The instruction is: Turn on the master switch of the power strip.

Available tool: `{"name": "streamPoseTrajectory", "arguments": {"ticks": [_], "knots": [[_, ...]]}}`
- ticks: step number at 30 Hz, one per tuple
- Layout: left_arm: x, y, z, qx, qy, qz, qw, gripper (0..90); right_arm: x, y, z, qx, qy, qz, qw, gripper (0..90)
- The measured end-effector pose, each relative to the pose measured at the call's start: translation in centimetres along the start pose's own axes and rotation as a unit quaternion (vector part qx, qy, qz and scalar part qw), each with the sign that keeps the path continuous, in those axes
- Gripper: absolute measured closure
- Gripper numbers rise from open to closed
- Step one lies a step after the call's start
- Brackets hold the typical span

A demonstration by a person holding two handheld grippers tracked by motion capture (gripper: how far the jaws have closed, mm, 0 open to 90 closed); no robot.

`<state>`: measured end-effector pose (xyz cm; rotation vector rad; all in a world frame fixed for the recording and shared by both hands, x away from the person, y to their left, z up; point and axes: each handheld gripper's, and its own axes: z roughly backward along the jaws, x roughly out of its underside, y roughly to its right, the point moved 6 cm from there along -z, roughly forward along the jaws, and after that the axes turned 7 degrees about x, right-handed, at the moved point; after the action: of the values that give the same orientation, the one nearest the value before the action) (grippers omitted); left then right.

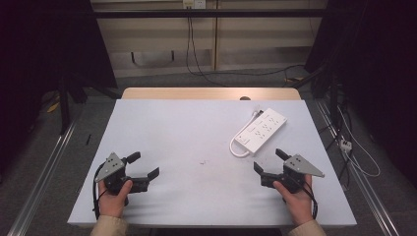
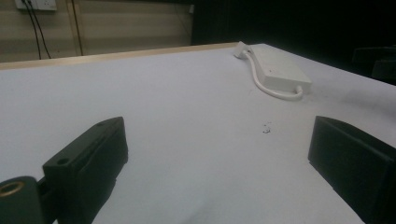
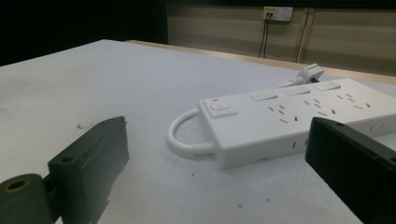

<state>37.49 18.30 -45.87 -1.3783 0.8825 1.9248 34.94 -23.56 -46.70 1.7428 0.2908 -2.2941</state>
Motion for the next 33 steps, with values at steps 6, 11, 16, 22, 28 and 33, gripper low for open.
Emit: {"name": "streamPoseTrajectory", "arguments": {"ticks": [6, 11, 16, 22, 28, 33], "knots": [[-0.1, -0.1, 0.2, -0.001, 0.001, -0.002, 1.0, 4.5, -0.3, 0.5, -0.7, 0.009, -0.002, -0.003, 1.0, 6.5], [-0.1, 0.0, 0.2, -0.002, 0.001, -0.003, 1.0, 4.5, -0.4, 0.6, -1.2, 0.012, -0.009, -0.002, 0.9999, 6.9], [-0.1, 0.0, 0.1, 0.0, 0.0, -0.004, 1.0, 4.5, -0.5, 0.6, -1.8, 0.015, -0.011, 0.004, 0.9998, 7.5], [-0.2, 0.0, 0.0, 0.001, 0.003, -0.003, 1.0, 4.5, -0.7, 0.4, -2.5, 0.013, -0.014, 0.006, 0.9998, 7.7], [-0.2, -0.1, 0.0, -0.001, 0.002, -0.004, 1.0, 4.5, -1.0, 0.1, -3.1, 0.01, -0.013, 0.008, 0.9998, 8.1], [-0.2, -0.1, 0.1, 0.001, 0.004, -0.003, 1.0, 4.5, -1.2, 0.1, -3.7, 0.012, -0.013, 0.01, 0.9998, 8.3]]}}
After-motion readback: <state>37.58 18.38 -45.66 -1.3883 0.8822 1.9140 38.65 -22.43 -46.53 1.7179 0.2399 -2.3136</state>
